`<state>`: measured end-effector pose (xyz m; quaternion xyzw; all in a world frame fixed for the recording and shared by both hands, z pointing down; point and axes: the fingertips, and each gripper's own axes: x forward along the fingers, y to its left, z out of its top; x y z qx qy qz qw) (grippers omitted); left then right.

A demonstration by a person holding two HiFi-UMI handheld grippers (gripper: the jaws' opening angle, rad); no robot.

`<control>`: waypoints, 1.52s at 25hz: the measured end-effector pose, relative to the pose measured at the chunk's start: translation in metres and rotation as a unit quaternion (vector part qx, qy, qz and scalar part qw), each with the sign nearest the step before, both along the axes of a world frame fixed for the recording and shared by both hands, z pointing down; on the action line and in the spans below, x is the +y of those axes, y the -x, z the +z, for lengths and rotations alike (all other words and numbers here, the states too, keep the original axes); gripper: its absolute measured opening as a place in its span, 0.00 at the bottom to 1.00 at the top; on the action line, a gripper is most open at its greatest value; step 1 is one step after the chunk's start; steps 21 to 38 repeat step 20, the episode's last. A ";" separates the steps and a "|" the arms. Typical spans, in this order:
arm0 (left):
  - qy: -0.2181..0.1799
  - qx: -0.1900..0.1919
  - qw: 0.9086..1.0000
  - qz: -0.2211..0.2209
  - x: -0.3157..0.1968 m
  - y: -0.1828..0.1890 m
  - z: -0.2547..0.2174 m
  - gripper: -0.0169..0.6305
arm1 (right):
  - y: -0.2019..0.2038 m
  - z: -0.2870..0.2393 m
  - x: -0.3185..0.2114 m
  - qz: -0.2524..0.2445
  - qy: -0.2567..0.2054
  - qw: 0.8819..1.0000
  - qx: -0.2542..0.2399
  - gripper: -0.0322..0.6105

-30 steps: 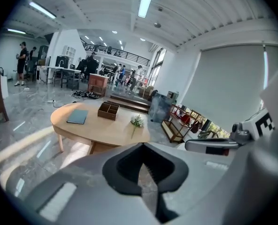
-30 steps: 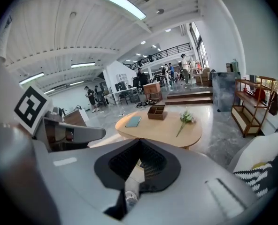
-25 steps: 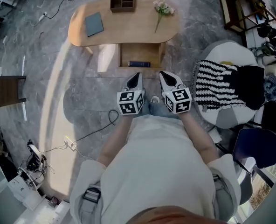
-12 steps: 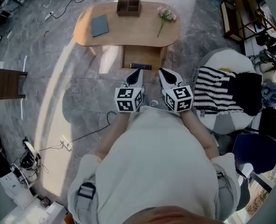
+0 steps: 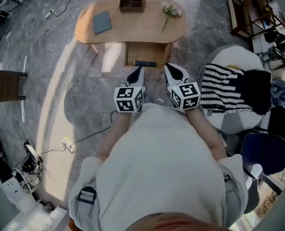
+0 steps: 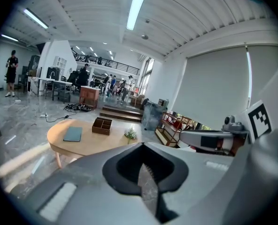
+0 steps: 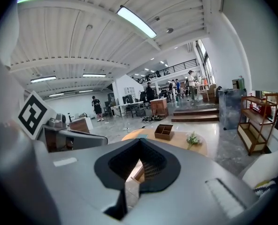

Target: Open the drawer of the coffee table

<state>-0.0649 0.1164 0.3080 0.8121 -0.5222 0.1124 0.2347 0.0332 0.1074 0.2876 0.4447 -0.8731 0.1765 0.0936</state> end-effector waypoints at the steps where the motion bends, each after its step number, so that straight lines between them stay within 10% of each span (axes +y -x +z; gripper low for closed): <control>1: -0.001 -0.001 1.000 0.000 -0.001 0.001 0.000 0.03 | -0.001 0.000 0.000 0.003 0.000 1.000 -0.001 0.05; 38: 0.011 0.010 1.000 -0.004 -0.012 0.002 0.009 0.03 | -0.012 0.015 -0.001 0.018 0.017 1.000 0.008 0.05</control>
